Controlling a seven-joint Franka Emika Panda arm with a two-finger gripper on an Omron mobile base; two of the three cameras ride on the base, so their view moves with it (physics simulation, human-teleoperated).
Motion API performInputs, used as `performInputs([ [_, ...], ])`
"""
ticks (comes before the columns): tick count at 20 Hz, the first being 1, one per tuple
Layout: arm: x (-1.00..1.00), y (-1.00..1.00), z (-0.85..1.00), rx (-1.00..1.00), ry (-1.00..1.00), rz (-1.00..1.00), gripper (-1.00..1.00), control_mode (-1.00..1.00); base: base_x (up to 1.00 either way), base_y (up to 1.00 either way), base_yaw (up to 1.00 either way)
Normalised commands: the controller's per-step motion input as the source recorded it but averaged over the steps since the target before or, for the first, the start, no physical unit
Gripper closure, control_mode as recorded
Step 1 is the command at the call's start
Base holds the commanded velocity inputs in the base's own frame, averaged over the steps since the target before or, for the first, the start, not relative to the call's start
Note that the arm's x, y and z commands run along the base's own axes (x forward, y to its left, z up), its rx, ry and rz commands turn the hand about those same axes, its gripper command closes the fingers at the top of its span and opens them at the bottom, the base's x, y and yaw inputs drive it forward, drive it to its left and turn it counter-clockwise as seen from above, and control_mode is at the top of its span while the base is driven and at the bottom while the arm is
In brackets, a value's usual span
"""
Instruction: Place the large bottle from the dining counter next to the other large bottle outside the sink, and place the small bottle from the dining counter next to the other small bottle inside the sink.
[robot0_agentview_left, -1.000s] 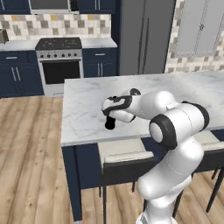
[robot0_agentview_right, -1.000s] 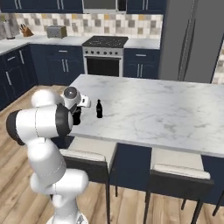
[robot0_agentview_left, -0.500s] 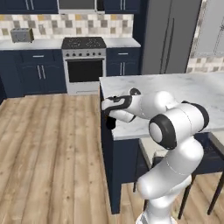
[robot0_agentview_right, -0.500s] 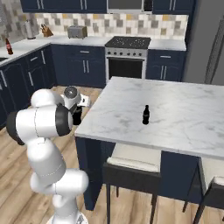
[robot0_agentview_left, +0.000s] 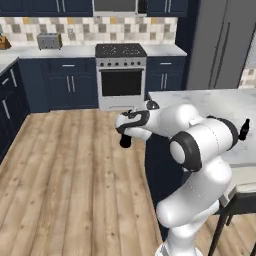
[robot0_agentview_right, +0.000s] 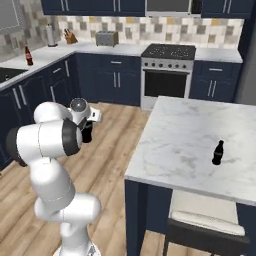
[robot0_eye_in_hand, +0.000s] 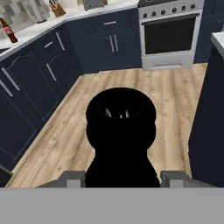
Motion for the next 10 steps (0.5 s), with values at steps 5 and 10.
performInputs([
  [5,0.00,0.00,0.00,0.00,0.00,0.00,1.00,1.00,0.74,0.66,0.06],
  [10,0.00,0.00,0.00,0.00,0.00,0.00,1.00,1.00,0.78,0.58,0.07],
])
